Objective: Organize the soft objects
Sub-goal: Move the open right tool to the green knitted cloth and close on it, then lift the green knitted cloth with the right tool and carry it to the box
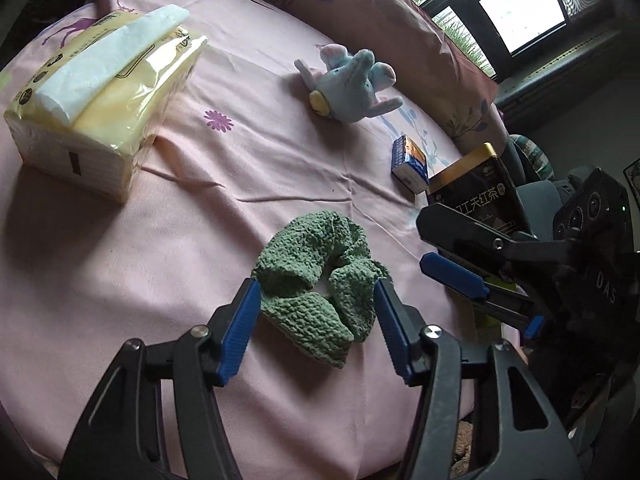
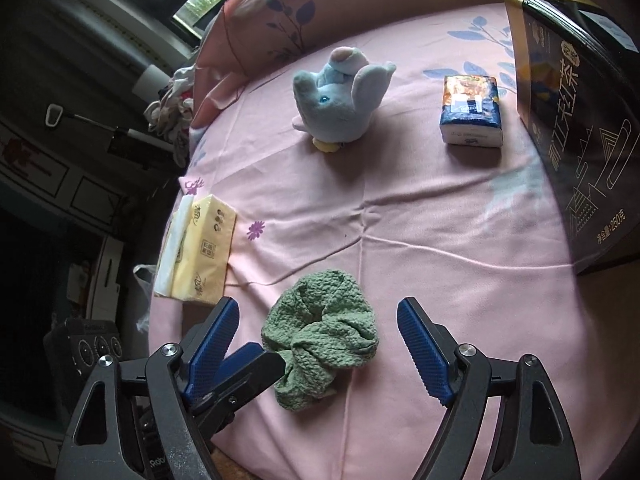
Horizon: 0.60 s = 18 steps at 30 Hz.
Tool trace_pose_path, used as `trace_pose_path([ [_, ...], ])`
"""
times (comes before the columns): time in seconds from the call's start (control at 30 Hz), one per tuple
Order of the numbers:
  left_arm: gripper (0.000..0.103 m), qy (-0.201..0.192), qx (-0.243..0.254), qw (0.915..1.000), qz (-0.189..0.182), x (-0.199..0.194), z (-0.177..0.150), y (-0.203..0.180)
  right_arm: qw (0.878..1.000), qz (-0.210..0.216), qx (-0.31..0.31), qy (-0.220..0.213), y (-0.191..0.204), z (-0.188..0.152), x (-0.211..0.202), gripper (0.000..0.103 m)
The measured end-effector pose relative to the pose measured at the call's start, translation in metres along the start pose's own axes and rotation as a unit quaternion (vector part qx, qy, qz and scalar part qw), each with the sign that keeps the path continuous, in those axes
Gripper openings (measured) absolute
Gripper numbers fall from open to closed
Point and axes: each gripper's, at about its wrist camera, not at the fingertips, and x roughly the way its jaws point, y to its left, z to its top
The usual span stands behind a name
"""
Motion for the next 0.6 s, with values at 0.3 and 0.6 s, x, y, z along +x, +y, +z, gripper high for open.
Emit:
trace_pose_path([
  [0.3,0.035,0.042,0.009,0.999,0.01,0.015,-0.007,-0.004,0.999,-0.002,0.018,0.044,-0.012,-0.002,0.027,0.054],
  [0.6,0.034,0.037,0.023,0.9988,0.025,0.016,-0.008,-0.008,0.996,0.019,-0.014,0.09,-0.003,-0.012,0.046,0.055],
])
